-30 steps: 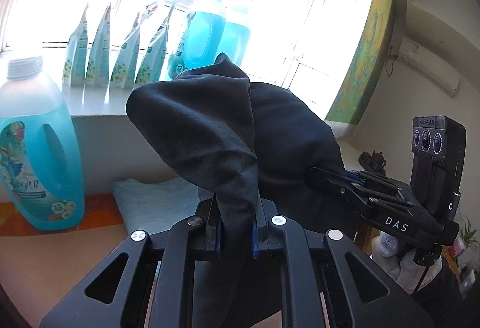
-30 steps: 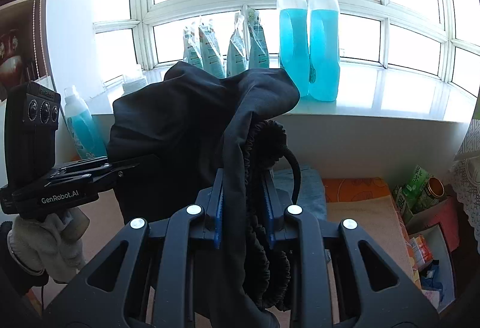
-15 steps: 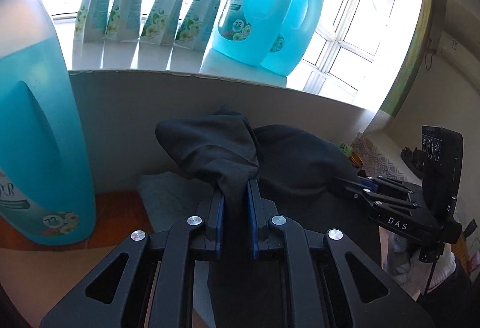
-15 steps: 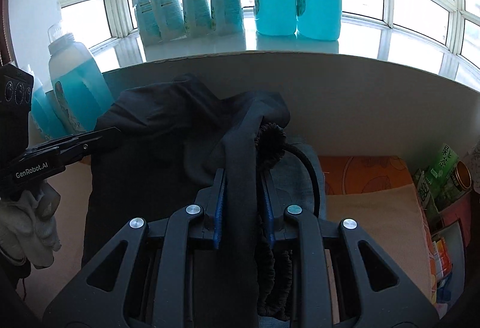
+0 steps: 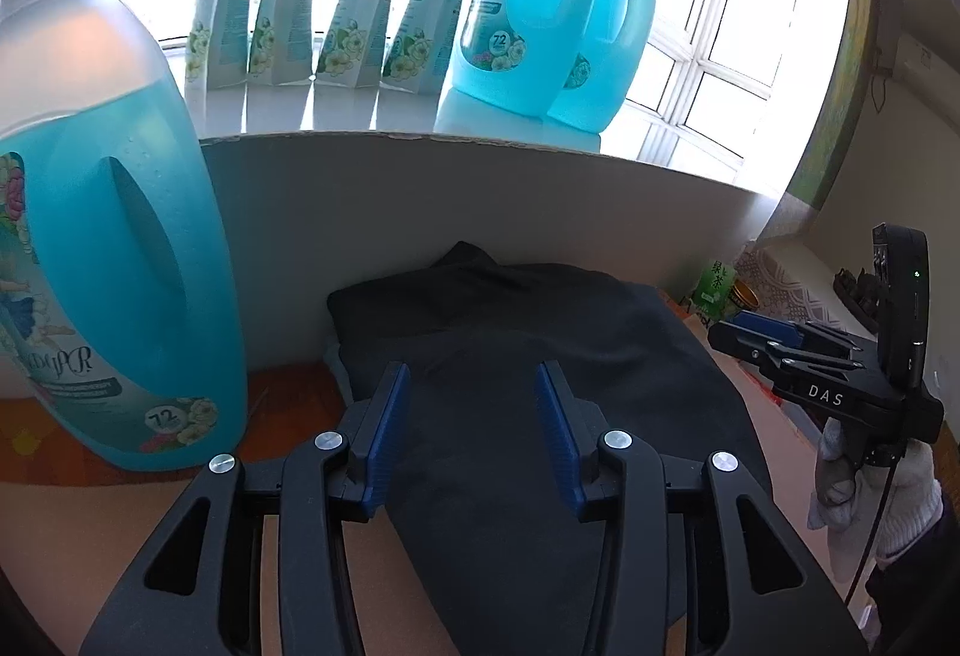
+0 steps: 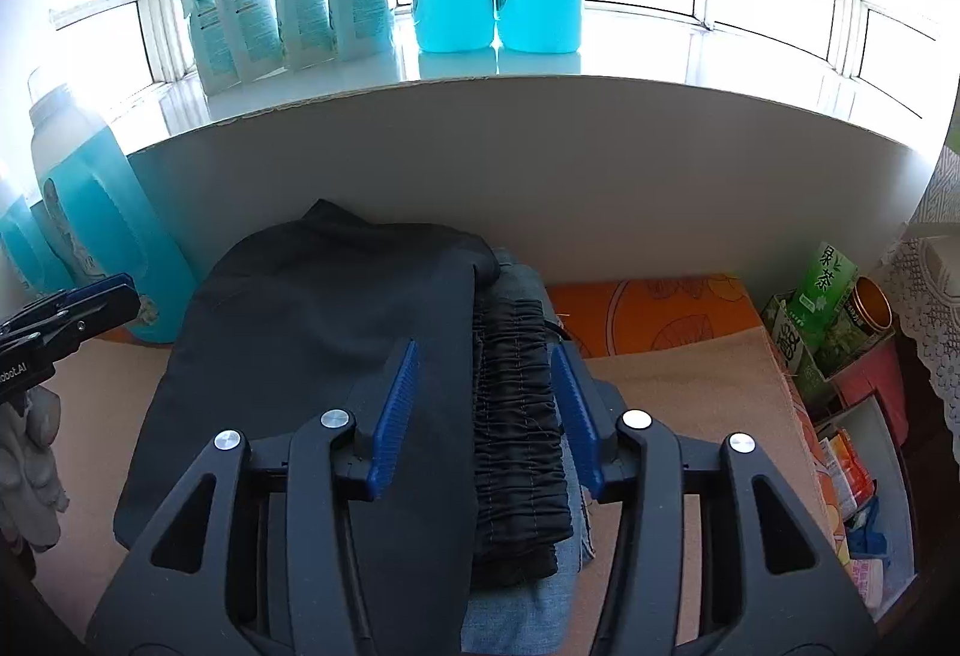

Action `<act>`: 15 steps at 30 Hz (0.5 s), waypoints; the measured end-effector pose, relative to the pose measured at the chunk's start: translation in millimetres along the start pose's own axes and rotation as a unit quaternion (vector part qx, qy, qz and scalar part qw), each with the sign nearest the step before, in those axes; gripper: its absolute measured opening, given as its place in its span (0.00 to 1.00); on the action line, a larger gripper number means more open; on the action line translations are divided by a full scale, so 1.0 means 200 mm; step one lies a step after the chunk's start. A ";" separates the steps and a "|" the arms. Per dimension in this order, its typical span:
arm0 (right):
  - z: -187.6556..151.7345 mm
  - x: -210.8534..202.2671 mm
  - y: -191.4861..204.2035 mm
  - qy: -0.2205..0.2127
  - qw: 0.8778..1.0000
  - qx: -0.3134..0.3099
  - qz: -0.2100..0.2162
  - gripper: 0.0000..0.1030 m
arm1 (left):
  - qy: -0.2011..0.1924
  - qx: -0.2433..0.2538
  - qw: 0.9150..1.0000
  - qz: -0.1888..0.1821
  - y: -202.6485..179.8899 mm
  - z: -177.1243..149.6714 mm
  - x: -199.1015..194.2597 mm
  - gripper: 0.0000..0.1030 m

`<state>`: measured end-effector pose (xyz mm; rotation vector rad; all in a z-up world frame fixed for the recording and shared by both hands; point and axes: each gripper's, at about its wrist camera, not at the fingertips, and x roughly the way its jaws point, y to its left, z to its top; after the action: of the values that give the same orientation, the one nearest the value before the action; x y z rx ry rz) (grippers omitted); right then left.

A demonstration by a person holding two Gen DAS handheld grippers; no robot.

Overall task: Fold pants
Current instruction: 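Lower the pants onto the cloth and open both grippers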

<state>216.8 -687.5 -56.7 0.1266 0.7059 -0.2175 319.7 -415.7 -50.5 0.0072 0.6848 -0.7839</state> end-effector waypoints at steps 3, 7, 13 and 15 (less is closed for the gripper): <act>-0.03 -0.08 0.03 -0.007 1.000 -0.003 -0.001 0.56 | -0.001 0.010 1.000 -0.001 -0.05 -0.02 -0.07 0.50; -0.09 -0.22 0.06 -0.022 1.000 0.001 -0.005 0.61 | -0.011 0.031 0.999 0.002 -0.12 -0.06 -0.20 0.55; -0.19 -0.45 0.15 -0.043 0.999 0.005 -0.009 0.65 | -0.023 0.045 0.999 -0.005 -0.19 -0.14 -0.40 0.63; -0.23 -0.53 0.19 -0.048 0.999 0.006 -0.007 0.70 | -0.024 0.050 0.998 -0.008 -0.21 -0.17 -0.44 0.65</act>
<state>119.1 -625.6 -21.3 0.1220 0.6111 -0.2403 227.9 -380.5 -16.1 0.0744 0.6008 -0.8311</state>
